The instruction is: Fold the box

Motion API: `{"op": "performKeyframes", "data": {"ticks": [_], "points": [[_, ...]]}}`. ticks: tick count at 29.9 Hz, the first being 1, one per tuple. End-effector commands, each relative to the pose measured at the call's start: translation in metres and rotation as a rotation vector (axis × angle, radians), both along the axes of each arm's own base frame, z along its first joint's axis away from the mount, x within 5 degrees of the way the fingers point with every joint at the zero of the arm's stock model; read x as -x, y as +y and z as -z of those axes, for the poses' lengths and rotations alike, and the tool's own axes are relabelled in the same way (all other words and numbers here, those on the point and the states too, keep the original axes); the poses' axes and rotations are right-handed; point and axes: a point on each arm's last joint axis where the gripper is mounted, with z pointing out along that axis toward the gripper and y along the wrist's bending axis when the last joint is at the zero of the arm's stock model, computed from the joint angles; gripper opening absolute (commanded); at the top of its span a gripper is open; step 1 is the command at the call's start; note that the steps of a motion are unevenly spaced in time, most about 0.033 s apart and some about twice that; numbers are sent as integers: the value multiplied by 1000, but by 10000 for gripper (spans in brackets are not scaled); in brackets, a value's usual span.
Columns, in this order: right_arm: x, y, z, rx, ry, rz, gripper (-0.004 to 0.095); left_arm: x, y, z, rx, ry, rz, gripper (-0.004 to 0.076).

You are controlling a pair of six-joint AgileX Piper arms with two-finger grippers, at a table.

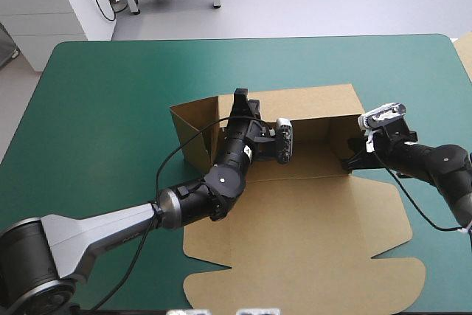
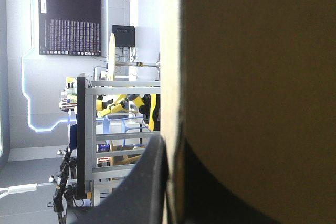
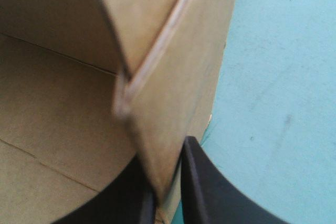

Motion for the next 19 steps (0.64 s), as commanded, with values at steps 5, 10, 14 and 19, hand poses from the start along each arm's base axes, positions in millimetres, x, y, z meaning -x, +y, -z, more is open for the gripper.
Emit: {"op": "performKeyframes", "data": {"ticks": [5,10,14,19], "points": [[1,5,-17,-73,-37,-17,-11,5,1,-16,63,-7,6,-8],[1,5,-17,-100,-20,2,-8,5,1,-16,63,-7,6,-6],[1,5,-17,-113,-11,14,-7,5,1,-16,56,-18,11,46],[1,2,-16,-104,-1,49,-7,5,0,-19,26,-66,35,221]]}}
